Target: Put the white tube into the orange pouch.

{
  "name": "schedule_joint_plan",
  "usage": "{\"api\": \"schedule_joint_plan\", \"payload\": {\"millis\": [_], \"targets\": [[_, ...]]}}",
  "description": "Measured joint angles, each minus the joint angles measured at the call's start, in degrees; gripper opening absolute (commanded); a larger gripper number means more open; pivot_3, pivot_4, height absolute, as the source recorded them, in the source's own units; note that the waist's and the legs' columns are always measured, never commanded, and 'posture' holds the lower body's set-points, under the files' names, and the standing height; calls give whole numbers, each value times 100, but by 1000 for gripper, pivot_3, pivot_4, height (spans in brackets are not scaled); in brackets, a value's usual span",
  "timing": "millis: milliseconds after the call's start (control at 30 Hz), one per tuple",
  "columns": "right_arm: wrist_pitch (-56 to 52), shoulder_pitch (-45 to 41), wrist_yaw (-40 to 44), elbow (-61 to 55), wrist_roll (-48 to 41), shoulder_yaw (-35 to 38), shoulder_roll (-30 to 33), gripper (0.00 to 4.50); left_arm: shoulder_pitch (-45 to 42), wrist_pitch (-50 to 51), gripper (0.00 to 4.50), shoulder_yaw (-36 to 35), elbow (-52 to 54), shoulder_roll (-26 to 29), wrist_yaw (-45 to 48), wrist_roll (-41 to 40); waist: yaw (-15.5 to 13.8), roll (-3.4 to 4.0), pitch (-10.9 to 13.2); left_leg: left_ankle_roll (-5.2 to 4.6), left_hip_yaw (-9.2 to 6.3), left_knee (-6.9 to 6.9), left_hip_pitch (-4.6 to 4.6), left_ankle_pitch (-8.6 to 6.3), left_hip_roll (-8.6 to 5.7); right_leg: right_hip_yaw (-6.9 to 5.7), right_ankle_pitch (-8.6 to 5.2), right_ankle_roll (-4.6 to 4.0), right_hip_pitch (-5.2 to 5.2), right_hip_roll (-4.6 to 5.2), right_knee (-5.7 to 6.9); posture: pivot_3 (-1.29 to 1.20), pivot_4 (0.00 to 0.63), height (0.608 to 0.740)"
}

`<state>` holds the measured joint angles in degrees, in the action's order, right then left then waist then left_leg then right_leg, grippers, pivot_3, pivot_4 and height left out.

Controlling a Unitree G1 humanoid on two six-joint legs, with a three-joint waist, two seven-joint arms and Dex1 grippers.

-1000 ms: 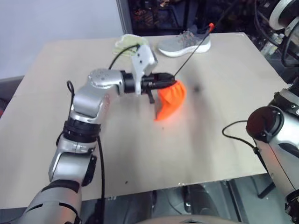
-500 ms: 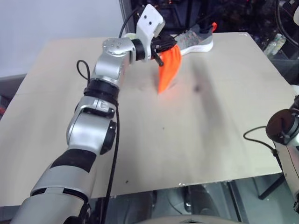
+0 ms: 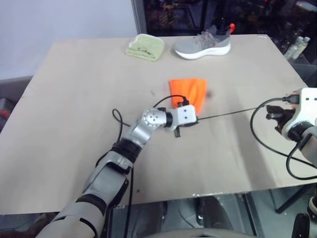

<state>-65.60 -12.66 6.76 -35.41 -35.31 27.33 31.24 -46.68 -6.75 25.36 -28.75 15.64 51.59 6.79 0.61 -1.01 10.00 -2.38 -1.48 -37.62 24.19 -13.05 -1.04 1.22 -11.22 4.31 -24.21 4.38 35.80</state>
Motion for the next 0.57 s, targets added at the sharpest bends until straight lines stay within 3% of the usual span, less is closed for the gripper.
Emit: {"api": "schedule_joint_plan", "payload": {"millis": [67, 100, 133, 167, 200, 233, 300, 367, 567], "targets": [[435, 396, 237, -175, 214, -168, 243, 1838, 163, 495, 2591, -92, 527, -18, 291, -332, 16, 2, -6, 0, 0, 3, -66, -3, 26, -4, -15, 5, 71, -11, -17, 0, 150, 740], [510, 494, 292, -217, 254, -199, 313, 1961, 226, 589, 2666, -140, 652, -6, 347, -428, 19, 2, -6, 0, 0, 4, -67, -3, 29, -4, -22, 7, 71, -11, -18, 0, 150, 740], [616, 802, 463, -254, 352, -321, 405, 2498, 392, 900, 3247, -324, 936, 135, 510, -695, 54, -1, -8, 1, 4, 13, -72, -2, 52, 2, -23, 4, 68, -24, -21, 0, 150, 740], [855, 1061, 642, -302, 488, -459, 525, 2591, 581, 1290, 3371, -524, 1283, 208, 631, -1012, 65, 5, -11, 1, 9, 14, -66, -2, 50, 10, -3, -2, 55, -27, -17, 0, 150, 740], [1218, 1624, 965, -419, 632, -567, 712, 3234, 906, 1816, 3978, -878, 1850, 415, 776, -1578, 55, 7, -12, 2, -1, 15, -60, -2, 57, 3, -4, -6, 47, -30, -6, 0, 150, 740], [1516, 2063, 1248, -519, 713, -570, 771, 3498, 1119, 2203, 4265, -1222, 2190, 691, 862, -1949, 55, 7, -12, 2, -4, 17, -51, -2, 63, -1, -5, -8, 37, -35, -4, 0, 150, 740], [2166, 3012, 1941, -677, 725, -302, 770, 4384, 1733, 3072, 4342, -2326, 2828, 1494, 816, -2695, 94, 11, -14, 3, -4, 24, -52, -3, 72, -2, -14, -23, 30, -40, -1, 0, 150, 740], [2510, 3310, 2336, -700, 651, 87, 755, 4461, 2144, 3525, 4342, -3084, 3182, 1896, 607, -2974, 93, 11, -14, 3, -3, 21, -53, -3, 68, -3, -14, -21, 38, -32, -6, 0, 150, 740], [2969, 3731, 3081, -1017, 376, 780, 924, 4461, 3467, 4034, 4342, -3919, 4147, 2411, 292, -3409, -81, -34, -40, 7, -9, -11, -66, -5, 61, -17, -36, -13, 76, -11, -27, 0, 150, 740]]}}
